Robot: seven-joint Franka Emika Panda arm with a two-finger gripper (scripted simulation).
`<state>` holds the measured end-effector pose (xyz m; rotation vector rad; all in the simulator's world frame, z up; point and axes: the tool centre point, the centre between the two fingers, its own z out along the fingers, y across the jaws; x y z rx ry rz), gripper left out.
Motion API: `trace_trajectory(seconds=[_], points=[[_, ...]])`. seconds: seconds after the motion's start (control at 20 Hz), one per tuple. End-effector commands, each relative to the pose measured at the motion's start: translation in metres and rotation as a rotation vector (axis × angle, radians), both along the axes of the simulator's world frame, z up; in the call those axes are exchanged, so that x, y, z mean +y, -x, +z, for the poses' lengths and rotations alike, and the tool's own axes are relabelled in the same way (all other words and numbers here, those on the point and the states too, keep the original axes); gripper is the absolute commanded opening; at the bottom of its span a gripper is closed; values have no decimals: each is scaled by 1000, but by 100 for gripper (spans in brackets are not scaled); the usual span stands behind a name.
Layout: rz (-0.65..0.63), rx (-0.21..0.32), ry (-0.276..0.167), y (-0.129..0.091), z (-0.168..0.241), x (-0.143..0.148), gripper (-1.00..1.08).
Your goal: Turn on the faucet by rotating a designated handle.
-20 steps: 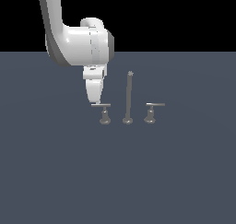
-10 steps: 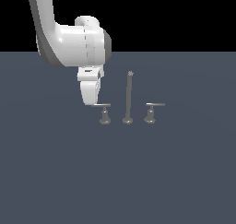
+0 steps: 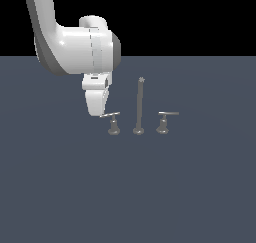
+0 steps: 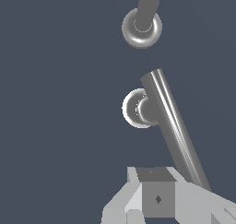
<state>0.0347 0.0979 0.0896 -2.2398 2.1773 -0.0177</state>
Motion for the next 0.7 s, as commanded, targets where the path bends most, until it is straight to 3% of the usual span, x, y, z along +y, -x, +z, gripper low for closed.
trace_trajectory(seconds=[0.0,0.3,0.4,0.65], points=[[1,17,5,15,0,-2,-100],[3,20,5,35,0,-4,-100],[17,14,-1,31,-1,7,-100],[11,17,1,42,0,-13,-100]])
